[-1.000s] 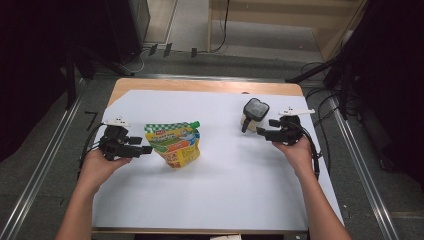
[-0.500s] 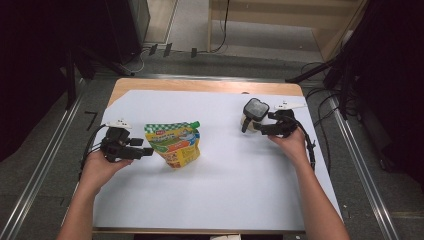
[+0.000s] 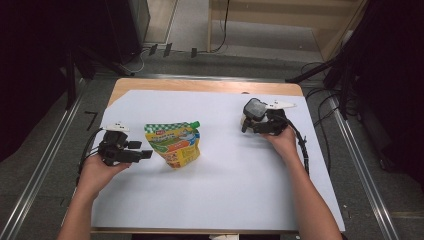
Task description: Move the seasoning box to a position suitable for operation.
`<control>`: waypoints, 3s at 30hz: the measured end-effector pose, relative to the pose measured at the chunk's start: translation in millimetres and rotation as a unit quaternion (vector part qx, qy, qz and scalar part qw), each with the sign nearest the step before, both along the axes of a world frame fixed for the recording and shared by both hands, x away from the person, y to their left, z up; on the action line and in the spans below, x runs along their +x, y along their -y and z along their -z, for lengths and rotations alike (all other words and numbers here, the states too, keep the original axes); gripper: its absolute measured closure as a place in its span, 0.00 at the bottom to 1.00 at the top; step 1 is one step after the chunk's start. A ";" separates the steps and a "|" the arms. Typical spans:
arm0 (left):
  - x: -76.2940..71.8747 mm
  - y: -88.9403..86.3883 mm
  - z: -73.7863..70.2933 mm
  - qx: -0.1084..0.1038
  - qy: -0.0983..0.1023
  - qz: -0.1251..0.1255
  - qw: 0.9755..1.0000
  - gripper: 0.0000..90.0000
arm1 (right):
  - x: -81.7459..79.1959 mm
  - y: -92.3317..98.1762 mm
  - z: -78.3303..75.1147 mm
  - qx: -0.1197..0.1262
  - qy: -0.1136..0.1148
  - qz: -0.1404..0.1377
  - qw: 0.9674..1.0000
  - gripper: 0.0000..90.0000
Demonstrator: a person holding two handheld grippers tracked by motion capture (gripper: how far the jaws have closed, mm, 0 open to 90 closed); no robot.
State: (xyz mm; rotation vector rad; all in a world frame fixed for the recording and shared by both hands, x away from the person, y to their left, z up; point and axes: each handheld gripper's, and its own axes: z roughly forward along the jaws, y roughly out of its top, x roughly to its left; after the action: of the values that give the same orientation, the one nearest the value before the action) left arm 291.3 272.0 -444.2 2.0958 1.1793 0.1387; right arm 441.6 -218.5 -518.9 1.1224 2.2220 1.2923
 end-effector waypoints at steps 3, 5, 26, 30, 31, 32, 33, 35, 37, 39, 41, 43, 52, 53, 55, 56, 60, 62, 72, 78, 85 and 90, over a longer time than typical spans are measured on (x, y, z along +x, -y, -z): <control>-3.2 -3.3 0.4 0.000 0.000 -0.002 1.000 0.39 | 4.4 -5.0 2.2 0.007 0.003 0.003 1.000 0.10; -5.1 -5.5 0.7 0.001 0.000 -0.006 1.000 0.39 | 5.7 -5.2 3.3 0.012 0.004 0.001 1.000 0.10; -11.9 -14.5 1.4 -0.003 0.001 -0.021 1.000 0.39 | 10.9 -16.1 3.1 0.020 0.010 0.015 1.000 0.14; -12.6 -14.1 1.0 0.001 0.000 -0.020 1.000 0.39 | 10.3 -16.5 3.0 0.026 0.007 0.021 0.999 0.15; -13.0 -13.8 0.5 0.000 0.000 -0.019 1.000 0.39 | 10.3 -16.4 3.1 0.030 0.006 0.023 0.999 0.15; -13.4 -13.8 -0.1 -0.001 0.001 -0.016 1.000 0.39 | 10.5 -16.0 3.1 0.031 0.006 0.024 0.999 0.15; -13.7 -13.8 -0.6 -0.003 0.003 -0.015 1.000 0.39 | 10.7 -15.7 3.1 0.034 0.006 0.025 0.999 0.15; -14.2 -14.6 -1.9 -0.007 0.004 -0.015 1.000 0.39 | 10.2 -16.2 2.7 0.033 0.004 0.029 0.999 0.15; -14.3 -15.5 -2.3 -0.008 0.005 -0.016 1.000 0.39 | 9.1 -17.1 1.8 0.028 0.007 0.031 0.999 0.15; -14.1 -16.3 -2.3 -0.009 0.005 -0.017 1.000 0.39 | 7.8 -17.4 0.4 0.026 0.009 0.028 0.999 0.15; -13.8 -16.6 -1.8 -0.010 0.005 -0.017 1.000 0.39 | 5.7 -17.5 -2.5 0.027 0.013 0.027 0.999 0.15; -13.1 -17.0 -1.7 -0.009 0.004 -0.016 1.000 0.39 | 3.2 -18.0 -5.2 0.027 0.017 0.024 0.999 0.16; -7.0 -16.1 -2.1 -0.012 -0.004 -0.013 1.000 0.39 | -16.1 -20.3 -14.5 0.042 0.024 0.009 0.999 0.16; -5.9 -15.4 -2.0 -0.012 -0.004 -0.011 1.000 0.39 | -19.3 -20.6 -15.9 0.046 0.025 0.005 0.999 0.16; -3.9 -14.3 -2.1 -0.010 -0.004 -0.010 1.000 0.39 | -26.4 -22.4 -19.2 0.043 0.027 -0.001 0.999 0.16; -2.5 -13.9 -2.4 -0.010 -0.004 -0.008 1.000 0.39 | -30.0 -23.5 -20.8 0.039 0.029 -0.006 0.999 0.16; 1.4 -12.6 -4.7 -0.015 0.002 -0.003 1.000 0.39 | -45.4 -26.0 -25.7 0.033 0.032 -0.020 0.999 0.16; 3.8 -12.1 -5.5 -0.018 0.005 -0.002 1.000 0.39 | -53.2 -26.2 -26.7 0.032 0.032 -0.023 0.999 0.16; 15.8 -5.5 -7.8 -0.021 0.012 0.015 1.000 0.40 | -93.2 -26.8 -25.5 0.027 0.022 -0.037 0.999 0.17; 22.1 -4.4 -7.3 -0.020 0.013 0.019 1.000 0.40 | -113.5 -29.6 -25.6 0.029 0.018 -0.042 0.999 0.17; 27.5 -7.0 -9.3 -0.034 0.017 0.011 0.999 0.41 | -129.2 -42.7 -19.0 0.022 0.010 -0.062 0.998 0.17; 27.4 -7.4 -9.3 -0.031 0.017 0.010 0.999 0.42 | -133.1 -50.4 -13.3 0.021 0.003 -0.071 0.997 0.17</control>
State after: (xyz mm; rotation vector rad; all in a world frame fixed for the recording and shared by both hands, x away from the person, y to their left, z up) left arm 318.6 279.4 -434.8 2.0425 1.1269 0.1262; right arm 308.5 -168.0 -505.6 0.9897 2.3165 1.4032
